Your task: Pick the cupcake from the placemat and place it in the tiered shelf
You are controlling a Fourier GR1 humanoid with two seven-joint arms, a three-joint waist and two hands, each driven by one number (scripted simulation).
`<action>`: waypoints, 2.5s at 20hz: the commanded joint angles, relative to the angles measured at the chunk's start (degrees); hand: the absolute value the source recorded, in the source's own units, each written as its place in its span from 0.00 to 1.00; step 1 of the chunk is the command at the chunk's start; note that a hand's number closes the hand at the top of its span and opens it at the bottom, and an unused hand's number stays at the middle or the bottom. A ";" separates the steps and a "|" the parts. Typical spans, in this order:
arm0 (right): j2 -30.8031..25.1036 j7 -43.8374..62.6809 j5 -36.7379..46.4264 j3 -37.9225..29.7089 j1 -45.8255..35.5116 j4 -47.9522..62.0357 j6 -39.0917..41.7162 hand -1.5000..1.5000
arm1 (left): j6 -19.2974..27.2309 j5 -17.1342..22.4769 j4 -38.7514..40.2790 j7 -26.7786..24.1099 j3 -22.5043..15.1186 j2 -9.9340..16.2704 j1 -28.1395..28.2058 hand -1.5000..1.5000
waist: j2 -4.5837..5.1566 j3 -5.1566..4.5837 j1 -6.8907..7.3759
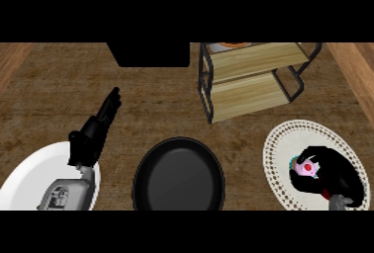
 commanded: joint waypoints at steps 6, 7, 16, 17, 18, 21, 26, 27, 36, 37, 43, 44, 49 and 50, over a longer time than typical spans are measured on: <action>6.04 1.20 5.16 12.48 2.49 -11.12 1.51 1.00 | 0.57 -0.84 -1.04 0.01 -0.50 -0.83 1.53 0.50 | -0.03 0.31 0.16; 7.89 -0.87 6.80 18.09 2.33 -10.18 1.31 1.00 | -0.74 0.08 0.73 -0.12 1.34 1.13 -0.91 0.50 | 0.04 0.28 0.38; 11.54 5.02 1.74 45.98 -0.68 -13.36 -14.72 1.00 | -0.31 -0.65 1.05 -0.73 0.00 -0.10 0.32 0.50 | 0.09 0.42 0.58; 11.55 7.62 1.05 47.25 -0.47 -18.36 -14.42 1.00 | -0.61 -0.13 1.71 -0.67 0.49 0.00 -0.35 0.50 | 0.03 0.38 0.11; 11.56 8.87 2.21 49.33 -2.30 -17.31 -18.47 1.00 | -1.20 -0.22 2.39 -2.72 0.56 0.65 0.95 0.50 | 0.11 0.36 0.36; 11.58 16.77 7.79 55.30 -6.37 -22.67 -19.01 1.00 | 0.67 -1.82 0.67 -1.49 -0.76 -0.74 -0.17 0.50 | -0.03 0.33 0.22; 11.42 24.23 12.74 54.99 -8.19 -30.57 -16.54 1.00 | -0.21 -0.39 2.22 -1.77 1.20 0.39 -0.09 0.50 | -0.19 0.27 -0.67; 11.40 24.29 13.93 51.69 -10.25 -30.16 -16.35 1.00 | 1.83 -2.74 0.96 -2.09 -1.61 -1.93 1.32 0.50 | -0.19 0.30 -0.54; 11.52 38.75 20.53 45.70 -25.85 -38.46 -6.02 1.00 | 0.82 -1.84 -0.48 2.03 -0.59 -0.85 -1.29 0.50 | -0.01 0.32 -0.05; 11.54 38.08 20.00 42.88 -29.90 -34.49 -7.15 1.00 | -0.86 -0.86 -0.06 -1.00 -0.14 0.12 0.23 0.50 | 0.11 0.31 0.30; 11.57 40.37 16.20 32.02 -41.05 -34.90 2.38 1.00 | -0.87 -0.47 -0.32 -1.87 0.31 0.12 2.32 0.50 | 0.09 0.28 0.42; 11.57 40.92 15.48 30.33 -41.54 -37.02 3.75 1.00 | 0.08 -1.44 0.26 0.40 0.21 -0.12 -1.45 0.50 | 0.06 0.29 0.00; 11.58 34.15 13.47 20.53 -46.51 -29.05 2.60 1.00 | -0.16 -0.81 0.00 -0.28 -0.14 -0.99 0.73 0.50 | 0.19 0.33 0.29; 11.58 36.11 13.10 17.57 -50.81 -29.33 5.92 1.00 | 0.15 -1.64 1.29 -3.77 -0.46 -0.97 2.17 0.50 | 0.13 0.29 0.24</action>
